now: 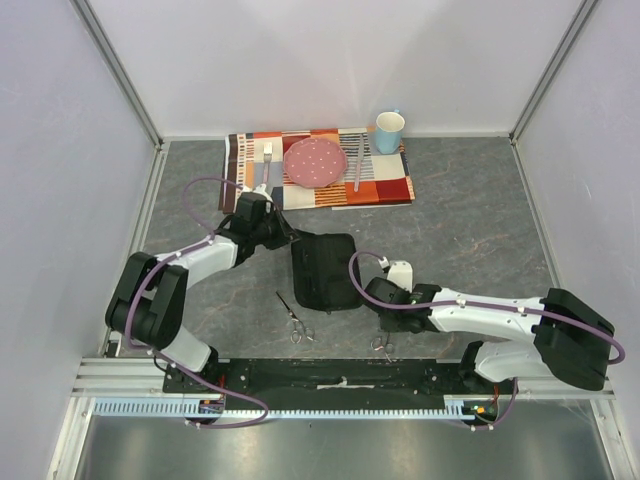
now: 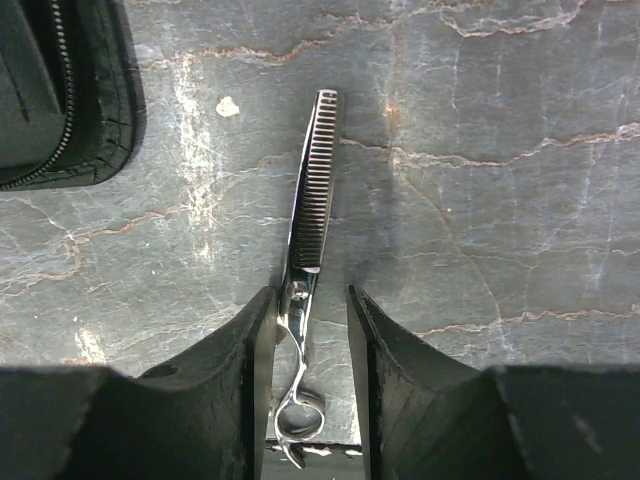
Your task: Sort the hair-cutting tools
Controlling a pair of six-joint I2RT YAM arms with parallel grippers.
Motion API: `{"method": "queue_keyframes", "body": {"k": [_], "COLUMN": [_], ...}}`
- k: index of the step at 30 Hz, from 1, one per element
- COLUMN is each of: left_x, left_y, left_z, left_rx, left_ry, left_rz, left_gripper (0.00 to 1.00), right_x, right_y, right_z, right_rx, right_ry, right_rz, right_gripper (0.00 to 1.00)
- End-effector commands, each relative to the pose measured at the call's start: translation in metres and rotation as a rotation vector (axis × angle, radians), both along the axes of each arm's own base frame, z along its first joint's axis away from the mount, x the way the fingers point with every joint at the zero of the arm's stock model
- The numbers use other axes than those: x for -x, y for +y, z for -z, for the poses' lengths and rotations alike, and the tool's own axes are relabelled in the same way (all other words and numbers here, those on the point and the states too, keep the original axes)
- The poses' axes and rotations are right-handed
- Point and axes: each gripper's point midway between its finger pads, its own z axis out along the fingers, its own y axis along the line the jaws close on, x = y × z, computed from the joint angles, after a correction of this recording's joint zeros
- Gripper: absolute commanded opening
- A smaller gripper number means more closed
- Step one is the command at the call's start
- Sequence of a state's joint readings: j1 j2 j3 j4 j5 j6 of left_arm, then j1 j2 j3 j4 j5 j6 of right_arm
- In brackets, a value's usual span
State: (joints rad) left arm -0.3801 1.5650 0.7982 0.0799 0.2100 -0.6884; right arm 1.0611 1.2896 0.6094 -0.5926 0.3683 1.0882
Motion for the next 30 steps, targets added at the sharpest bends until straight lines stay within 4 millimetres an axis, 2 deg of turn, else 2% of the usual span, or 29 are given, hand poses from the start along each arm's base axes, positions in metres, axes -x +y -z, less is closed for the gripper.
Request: {"method": "queue_keyframes", "body": {"k": [1, 6, 9, 11, 13, 16, 19, 22, 25, 28, 30], "left_x": [-0.002, 0.0, 0.001, 0.001, 0.001, 0.002, 0.004, 0.005, 0.008, 0.014, 0.015], "left_y": [0.003, 0.006, 0.007, 0.007, 0.008, 0.008, 0.009, 0.013, 0.013, 0.014, 0.016], "left_z": [-0.016, -0.015, -0.014, -0.015, -0.014, -0.015, -0.019, -0.023, -0.025, -0.027, -0.028], "left_rx": [0.016, 0.011, 0.009, 0.009, 0.005, 0.006, 0.007, 0.008, 0.011, -0.003, -0.004], "left_ry": [-0.035, -0.035, -0.034, -0.036, -0.036, -0.036, -0.045, -0.046, -0.044, -0.04, -0.037], "left_rz": [-0.043, -0.052, -0.056, -0.055, -0.058, -0.056, -0.062, -0.084, -0.109, -0.141, -0.169], "left_gripper": [0.02, 0.02, 0.02, 0.02, 0.02, 0.02, 0.02, 0.02, 0.02, 0.02, 0.02], "right_x": [0.001, 0.001, 0.001, -0.002, -0.007, -0.02, -0.034, -0.045, -0.056, -0.056, -0.051], "right_y": [-0.006, -0.007, -0.008, -0.008, -0.009, -0.004, 0.004, 0.017, 0.041, 0.06, 0.072], "right_z": [0.003, 0.008, 0.012, 0.012, 0.011, -0.002, -0.025, -0.054, -0.085, -0.094, -0.092], "right_rx": [0.002, 0.009, 0.024, 0.04, 0.063, 0.085, 0.101, 0.092, 0.054, 0.041, 0.029], "right_ry": [-0.013, -0.01, -0.01, -0.021, -0.041, -0.089, -0.148, -0.192, -0.229, -0.206, -0.177], "right_rz": [0.05, 0.05, 0.043, 0.038, 0.022, -0.008, -0.051, -0.116, -0.193, -0.261, -0.324], "right_gripper": [0.37, 0.24, 0.12, 0.0, 0.0, 0.0, 0.0, 0.0, 0.0, 0.0, 0.0]}}
